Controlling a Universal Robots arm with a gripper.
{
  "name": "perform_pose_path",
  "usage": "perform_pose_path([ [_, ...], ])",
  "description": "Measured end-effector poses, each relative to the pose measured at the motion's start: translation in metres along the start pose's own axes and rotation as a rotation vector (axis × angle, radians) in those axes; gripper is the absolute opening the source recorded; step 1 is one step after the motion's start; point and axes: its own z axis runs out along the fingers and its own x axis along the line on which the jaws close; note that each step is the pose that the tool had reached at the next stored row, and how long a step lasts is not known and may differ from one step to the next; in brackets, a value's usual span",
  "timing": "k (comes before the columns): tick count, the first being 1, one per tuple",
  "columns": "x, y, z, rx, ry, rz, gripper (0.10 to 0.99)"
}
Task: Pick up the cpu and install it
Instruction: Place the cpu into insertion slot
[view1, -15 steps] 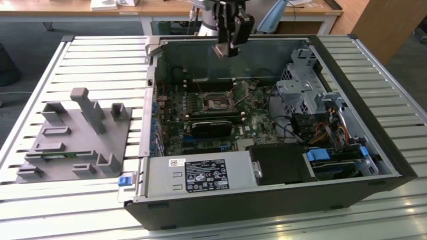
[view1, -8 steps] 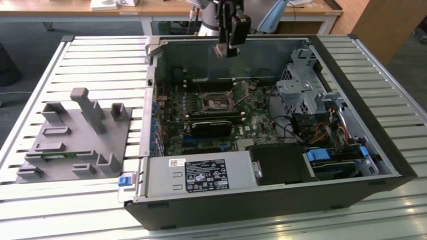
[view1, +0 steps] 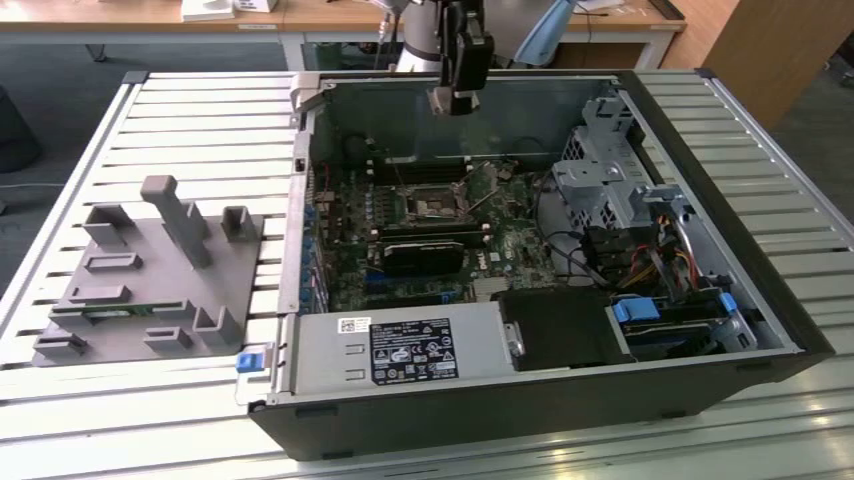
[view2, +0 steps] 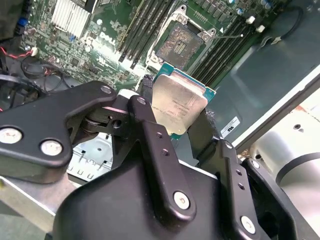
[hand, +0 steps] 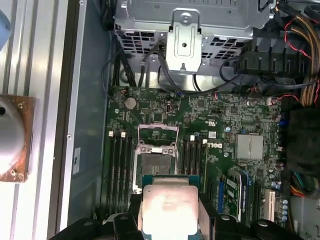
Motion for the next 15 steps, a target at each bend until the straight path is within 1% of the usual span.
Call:
perform_pose_path([
  [5, 0.0001, -0.0017, 0.0019, 0.000, -0.0001, 0.003, 0.533],
  [8, 0.0003, -0.0029, 0.0054, 0.000, -0.0003, 0.003, 0.533],
  [9, 0.0008, -0.0029, 0.0068, 0.000, -0.0017, 0.007, 0.533],
  [13, 0.0015, -0.0032, 0.0122, 0.000, -0.0045, 0.036, 0.533],
  [15, 0.0018, -0.0033, 0.0145, 0.000, -0.0048, 0.038, 0.533],
])
